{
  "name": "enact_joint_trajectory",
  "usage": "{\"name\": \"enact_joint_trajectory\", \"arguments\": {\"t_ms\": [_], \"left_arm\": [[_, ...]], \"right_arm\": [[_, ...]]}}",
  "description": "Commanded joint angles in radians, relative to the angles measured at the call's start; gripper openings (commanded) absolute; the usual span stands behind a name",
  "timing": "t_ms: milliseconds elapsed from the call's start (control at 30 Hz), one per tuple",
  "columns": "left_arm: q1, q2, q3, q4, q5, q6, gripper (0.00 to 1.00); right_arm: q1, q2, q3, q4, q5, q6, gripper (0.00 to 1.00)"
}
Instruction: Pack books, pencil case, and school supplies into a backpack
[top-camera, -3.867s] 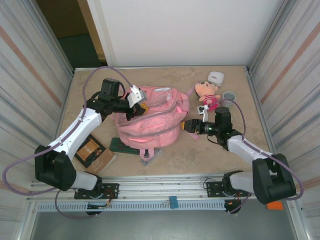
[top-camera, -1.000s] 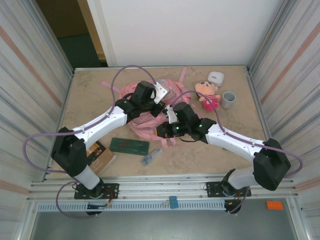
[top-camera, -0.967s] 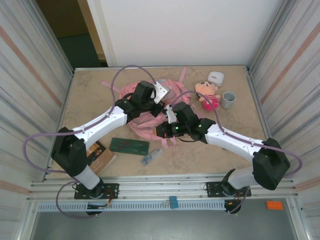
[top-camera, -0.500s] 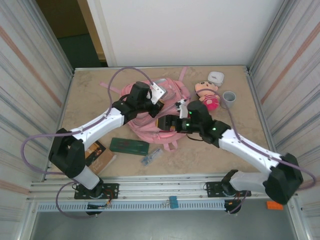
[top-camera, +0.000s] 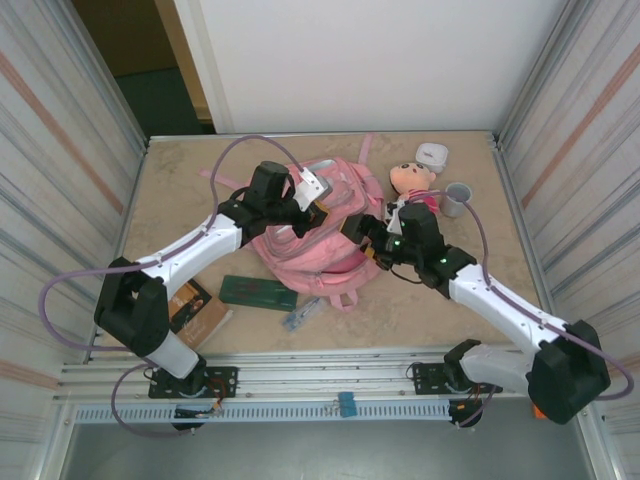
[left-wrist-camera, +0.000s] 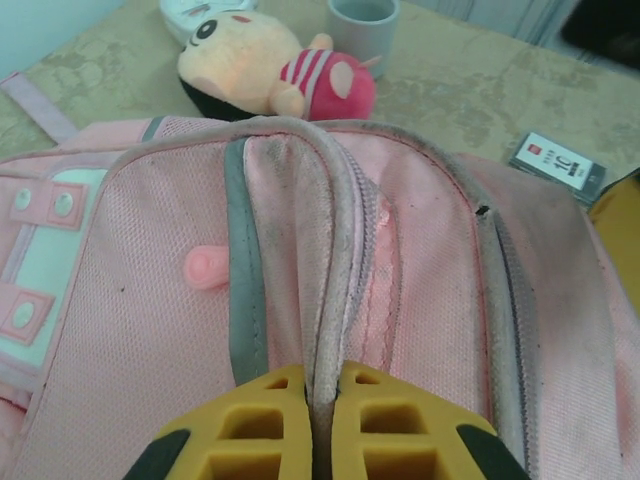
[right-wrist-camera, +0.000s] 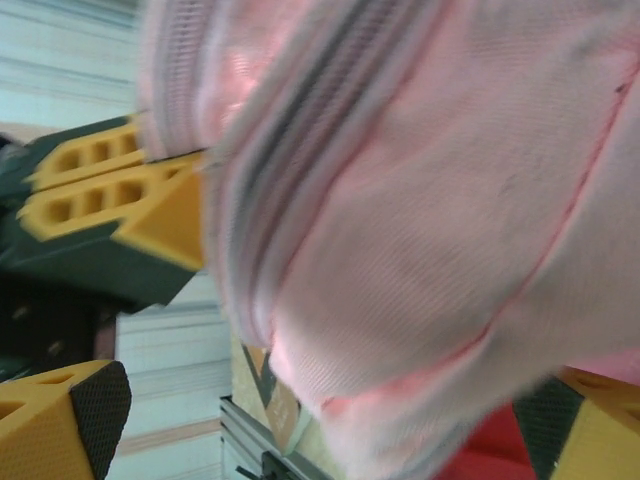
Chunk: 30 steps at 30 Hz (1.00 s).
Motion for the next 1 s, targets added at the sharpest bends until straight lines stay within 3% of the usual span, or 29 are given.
{"name": "enact_joint_trajectory", "arguments": {"t_ms": [0,33,100,233,267,367,467,700,967], "left_arm": [[0.0,-0.079,0.019,0.103,0.108,0.025,0.0],[0.001,-0.079,0.02,0.103,0.112,0.023,0.0],[0.001,-0.078,0.019,0.102,0.12,0.017,0.0],[0.0,-0.083,0.043,0.059,0.082,-0.033,0.01],[0.0,-0.091,0.054,0.038,0.045,-0.075,0.06],[0.001,-0.133,0.047,-0.008,0.004,-0.17,0.27],[0.002,-0.204,0.032,-0.086,-0.039,-0.279,0.4],[-0.001,-0.422,-0.089,-0.235,-0.189,-0.632,0.46],[-0.003,-0.592,-0.253,-0.271,-0.165,-0.942,0.52]], "right_arm": [[0.021,0.051,0.01,0.122,0.018,0.102,0.97],[0.027,0.065,0.014,0.141,0.024,0.106,0.91],[0.042,0.086,0.019,0.178,0.049,0.109,0.7],[0.062,0.092,0.019,0.239,0.116,0.105,0.2],[0.069,0.088,0.019,0.252,0.133,0.101,0.15],[0.079,0.088,0.035,0.276,0.177,0.085,0.09],[0.092,0.092,0.062,0.288,0.21,0.06,0.04],[0.11,0.118,0.158,0.297,0.244,-0.002,0.0],[0.129,0.156,0.246,0.294,0.292,-0.028,0.0]]}}
